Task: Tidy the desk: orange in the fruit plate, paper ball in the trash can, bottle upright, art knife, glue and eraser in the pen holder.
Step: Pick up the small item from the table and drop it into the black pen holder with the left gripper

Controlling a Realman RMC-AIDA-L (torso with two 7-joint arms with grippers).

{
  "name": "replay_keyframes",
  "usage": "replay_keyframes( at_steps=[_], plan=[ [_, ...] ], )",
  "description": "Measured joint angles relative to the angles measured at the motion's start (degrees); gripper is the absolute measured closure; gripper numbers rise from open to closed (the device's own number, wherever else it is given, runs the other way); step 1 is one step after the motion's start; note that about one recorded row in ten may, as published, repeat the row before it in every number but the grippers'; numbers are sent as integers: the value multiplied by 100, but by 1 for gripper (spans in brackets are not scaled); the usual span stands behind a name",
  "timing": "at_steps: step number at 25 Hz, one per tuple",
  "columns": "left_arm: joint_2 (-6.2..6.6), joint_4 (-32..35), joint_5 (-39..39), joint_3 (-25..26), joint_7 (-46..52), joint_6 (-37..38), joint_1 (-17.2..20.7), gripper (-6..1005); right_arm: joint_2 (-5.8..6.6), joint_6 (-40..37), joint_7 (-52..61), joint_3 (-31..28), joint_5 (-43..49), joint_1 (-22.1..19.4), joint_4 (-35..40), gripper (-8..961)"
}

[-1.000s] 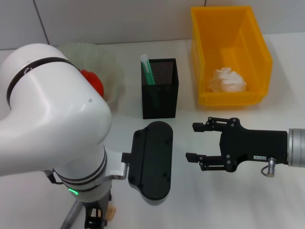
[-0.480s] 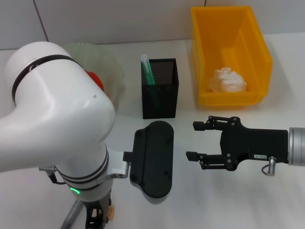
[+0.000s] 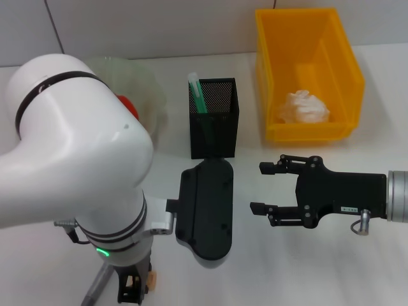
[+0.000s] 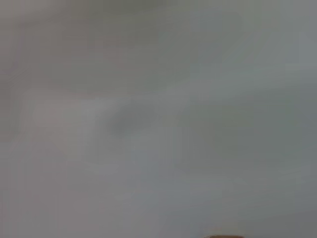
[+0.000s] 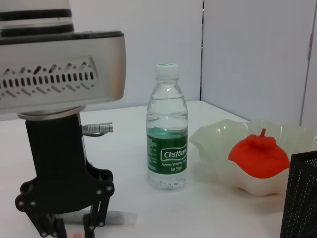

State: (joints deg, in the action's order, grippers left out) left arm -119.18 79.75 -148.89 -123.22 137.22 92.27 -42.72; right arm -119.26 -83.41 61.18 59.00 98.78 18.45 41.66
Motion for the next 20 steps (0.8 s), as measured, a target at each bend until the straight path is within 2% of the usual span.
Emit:
replay_keyframes(
  at_steps=[15, 20],
  plan=[
    [0, 440, -114, 45, 122, -67, 57, 728, 0, 0, -1, -20, -3, -28, 0, 191],
    [0, 547, -380, 45, 187, -245, 92, 728, 0, -36, -10, -78, -7, -86, 0, 191]
  ],
)
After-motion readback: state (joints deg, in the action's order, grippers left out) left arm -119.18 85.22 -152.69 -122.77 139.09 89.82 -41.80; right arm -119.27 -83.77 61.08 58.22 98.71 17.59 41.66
